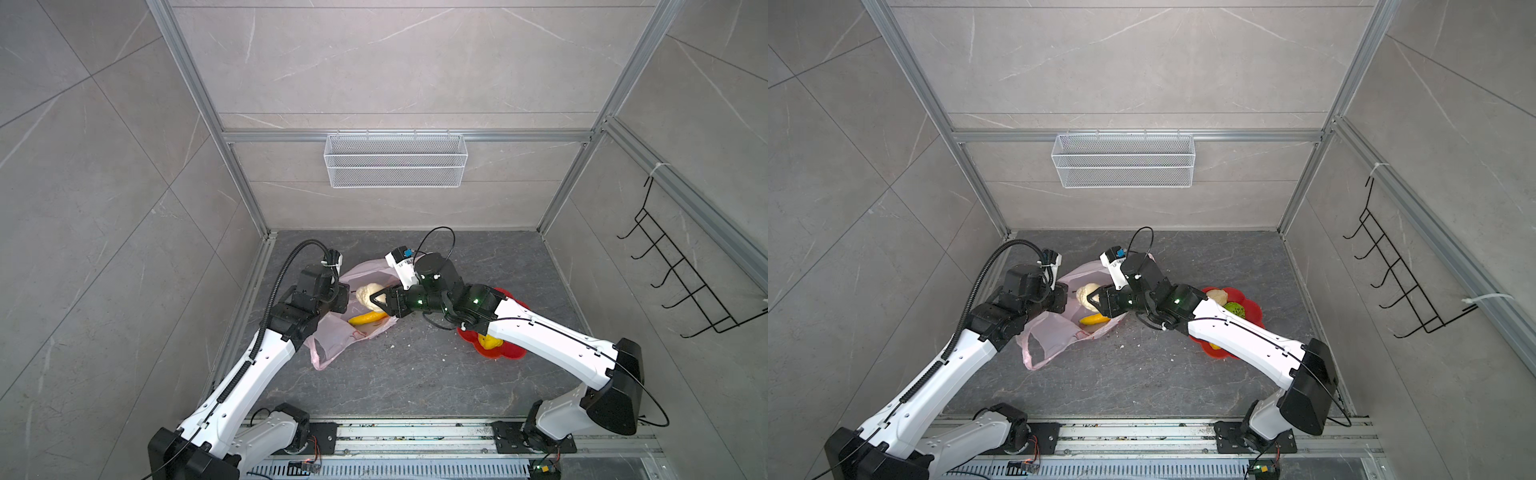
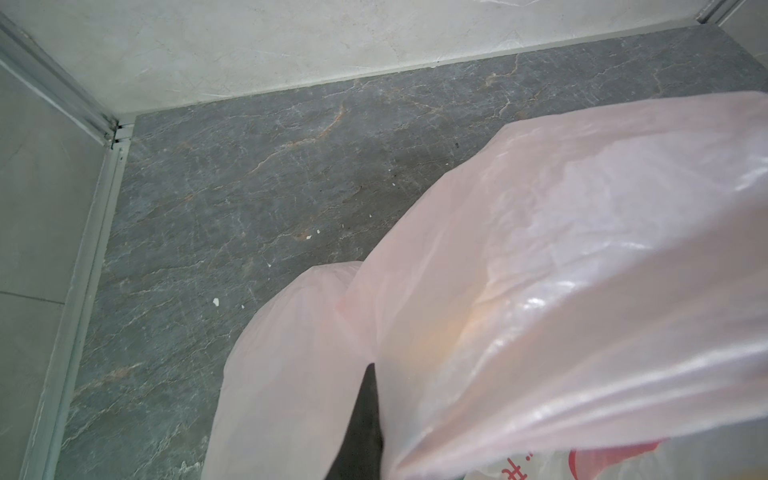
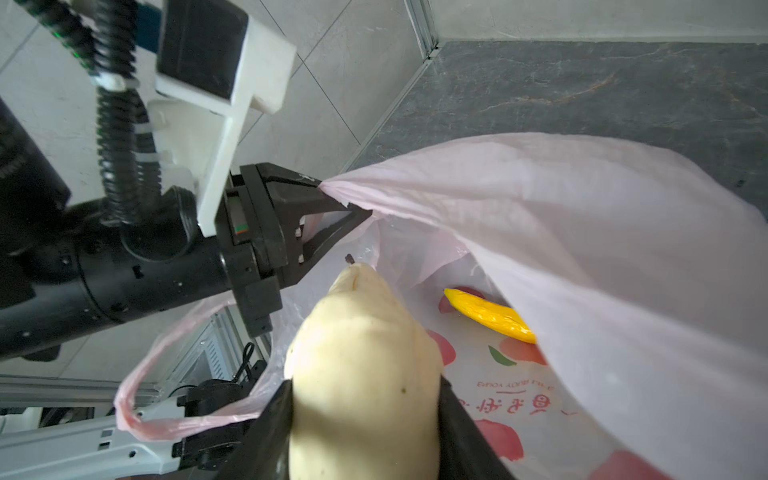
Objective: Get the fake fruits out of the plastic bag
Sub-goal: 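Lift the custard apple out of the bag toward the red bowl with the right gripper, then carry the cream custard apple over the red bowl and lower it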
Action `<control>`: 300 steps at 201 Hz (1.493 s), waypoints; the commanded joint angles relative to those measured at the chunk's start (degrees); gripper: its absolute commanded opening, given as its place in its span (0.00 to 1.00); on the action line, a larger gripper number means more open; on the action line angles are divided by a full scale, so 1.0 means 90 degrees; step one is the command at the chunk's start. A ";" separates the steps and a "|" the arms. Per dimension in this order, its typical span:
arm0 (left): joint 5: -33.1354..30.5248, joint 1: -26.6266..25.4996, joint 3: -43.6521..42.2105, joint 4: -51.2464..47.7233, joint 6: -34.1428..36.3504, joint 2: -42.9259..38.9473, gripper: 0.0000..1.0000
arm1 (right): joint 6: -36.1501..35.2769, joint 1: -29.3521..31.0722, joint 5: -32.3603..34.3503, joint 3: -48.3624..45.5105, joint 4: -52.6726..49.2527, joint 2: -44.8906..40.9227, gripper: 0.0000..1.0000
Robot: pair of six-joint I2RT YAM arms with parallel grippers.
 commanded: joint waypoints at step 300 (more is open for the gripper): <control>0.0346 -0.0003 -0.0221 0.0237 -0.0764 -0.0056 0.02 | -0.0765 -0.1959 0.3723 -0.0725 -0.2849 -0.2589 0.14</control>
